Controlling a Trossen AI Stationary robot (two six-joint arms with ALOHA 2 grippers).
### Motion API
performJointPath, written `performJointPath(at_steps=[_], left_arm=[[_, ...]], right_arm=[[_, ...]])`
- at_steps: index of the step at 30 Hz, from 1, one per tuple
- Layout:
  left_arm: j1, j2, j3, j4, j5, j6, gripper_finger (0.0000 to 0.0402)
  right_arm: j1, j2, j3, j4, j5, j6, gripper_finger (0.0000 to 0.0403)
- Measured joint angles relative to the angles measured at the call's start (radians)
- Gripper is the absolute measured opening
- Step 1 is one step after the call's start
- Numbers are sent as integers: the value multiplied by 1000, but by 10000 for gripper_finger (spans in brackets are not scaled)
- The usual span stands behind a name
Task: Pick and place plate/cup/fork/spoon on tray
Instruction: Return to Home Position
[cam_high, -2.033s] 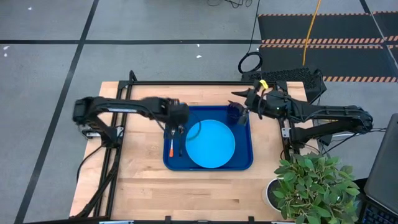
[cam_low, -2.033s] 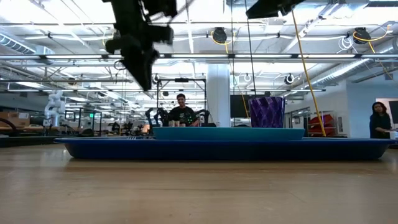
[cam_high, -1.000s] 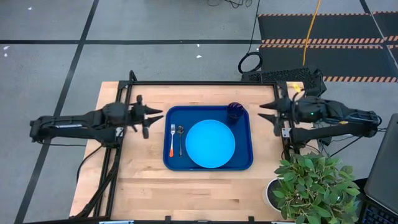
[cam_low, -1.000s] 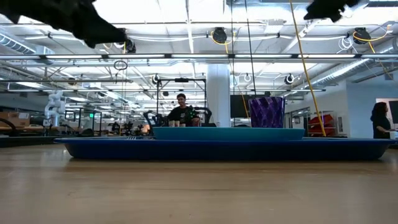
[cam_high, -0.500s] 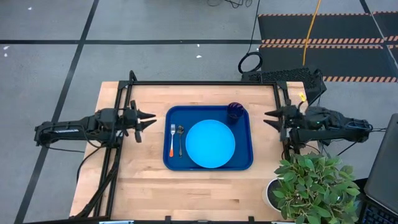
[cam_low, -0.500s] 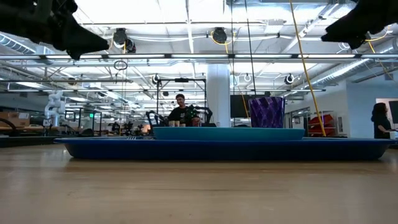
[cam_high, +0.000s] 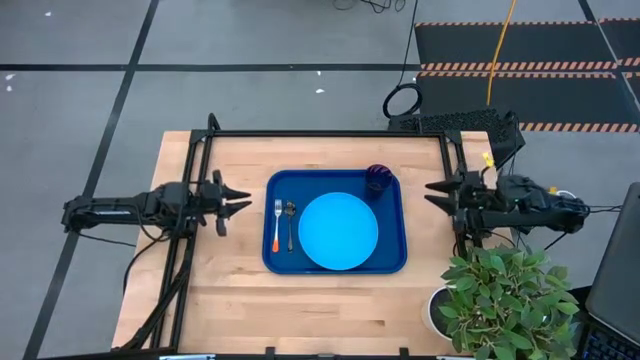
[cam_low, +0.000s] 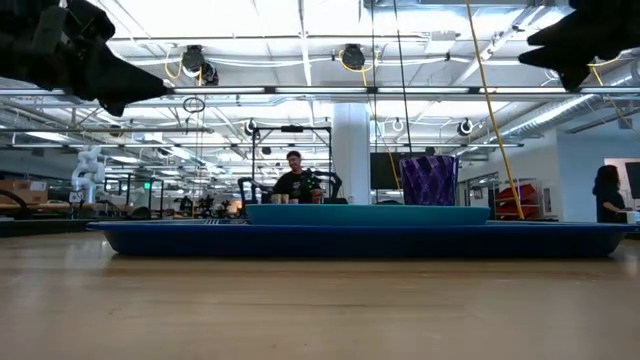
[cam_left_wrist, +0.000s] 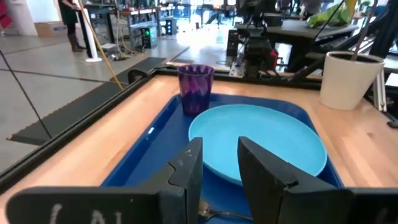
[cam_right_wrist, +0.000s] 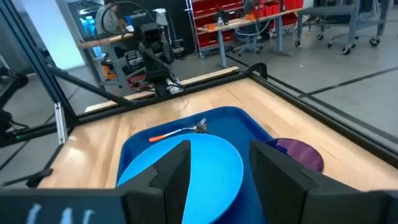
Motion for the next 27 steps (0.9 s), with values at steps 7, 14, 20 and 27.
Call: performJointPath(at_steps=[7,14,20,27], left_arm=[[-21,-34,-119,169,1,-11,104],[-33,-48,-178,260,3,-8,104],[-34,-48,-178,254,3,-10,104],[-33,-47,-178,237,12,-19,104]], right_arm=[[0,-3,-118,166,-28,-60,157],[0,-7,-228,317,-126,-126,157],[0,-33,-308,398,-130,-174,157],[0,-32,-428,634,-162,-230,157]])
